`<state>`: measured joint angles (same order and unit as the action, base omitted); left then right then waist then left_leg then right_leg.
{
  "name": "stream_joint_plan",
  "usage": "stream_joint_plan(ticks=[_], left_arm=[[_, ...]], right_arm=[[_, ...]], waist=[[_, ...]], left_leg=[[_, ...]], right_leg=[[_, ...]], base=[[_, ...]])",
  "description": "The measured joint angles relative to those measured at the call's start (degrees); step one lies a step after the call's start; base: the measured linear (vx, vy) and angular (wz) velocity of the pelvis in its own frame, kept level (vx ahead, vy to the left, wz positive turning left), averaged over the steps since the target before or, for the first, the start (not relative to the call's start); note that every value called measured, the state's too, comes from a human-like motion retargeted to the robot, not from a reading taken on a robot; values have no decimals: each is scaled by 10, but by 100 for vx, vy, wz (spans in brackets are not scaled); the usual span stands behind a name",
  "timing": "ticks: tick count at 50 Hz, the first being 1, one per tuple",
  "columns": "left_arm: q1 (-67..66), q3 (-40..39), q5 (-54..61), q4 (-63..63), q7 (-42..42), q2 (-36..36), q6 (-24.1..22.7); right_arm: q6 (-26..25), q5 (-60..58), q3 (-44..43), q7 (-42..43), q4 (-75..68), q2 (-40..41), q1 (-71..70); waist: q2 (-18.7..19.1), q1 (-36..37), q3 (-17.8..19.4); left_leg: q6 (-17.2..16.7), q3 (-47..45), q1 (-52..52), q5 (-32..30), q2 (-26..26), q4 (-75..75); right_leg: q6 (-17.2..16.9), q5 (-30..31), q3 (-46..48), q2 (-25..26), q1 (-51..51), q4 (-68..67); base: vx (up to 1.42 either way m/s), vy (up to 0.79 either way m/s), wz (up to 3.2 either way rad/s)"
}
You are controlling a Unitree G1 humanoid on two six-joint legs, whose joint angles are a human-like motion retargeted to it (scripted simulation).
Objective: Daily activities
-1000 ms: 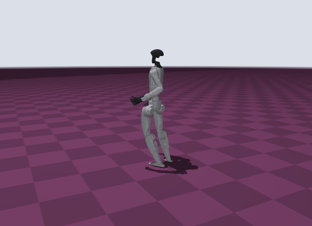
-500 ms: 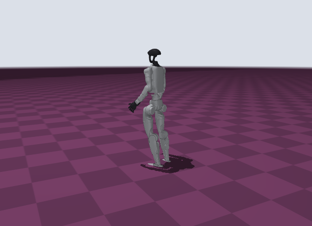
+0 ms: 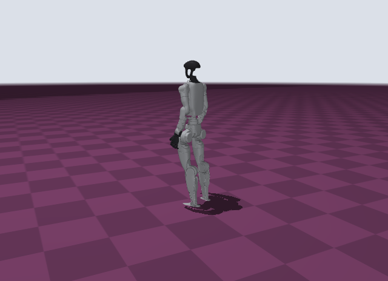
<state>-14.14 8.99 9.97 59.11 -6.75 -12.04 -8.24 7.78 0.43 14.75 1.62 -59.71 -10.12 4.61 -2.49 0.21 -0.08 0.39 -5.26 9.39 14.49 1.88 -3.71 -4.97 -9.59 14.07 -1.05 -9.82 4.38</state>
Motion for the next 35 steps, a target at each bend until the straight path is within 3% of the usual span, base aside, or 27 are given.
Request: stream_joint_plan(ticks=[35], left_arm=[[-20,-27,63,-40,-13,3,-8]], right_arm=[[-6,42,-30,-24,-34,9,-2]], waist=[[10,9,24]], left_leg=[[4,8,44,2,3,3]], right_leg=[[4,-16,22,-4,-47,-7]], base=[[0,0,0]])
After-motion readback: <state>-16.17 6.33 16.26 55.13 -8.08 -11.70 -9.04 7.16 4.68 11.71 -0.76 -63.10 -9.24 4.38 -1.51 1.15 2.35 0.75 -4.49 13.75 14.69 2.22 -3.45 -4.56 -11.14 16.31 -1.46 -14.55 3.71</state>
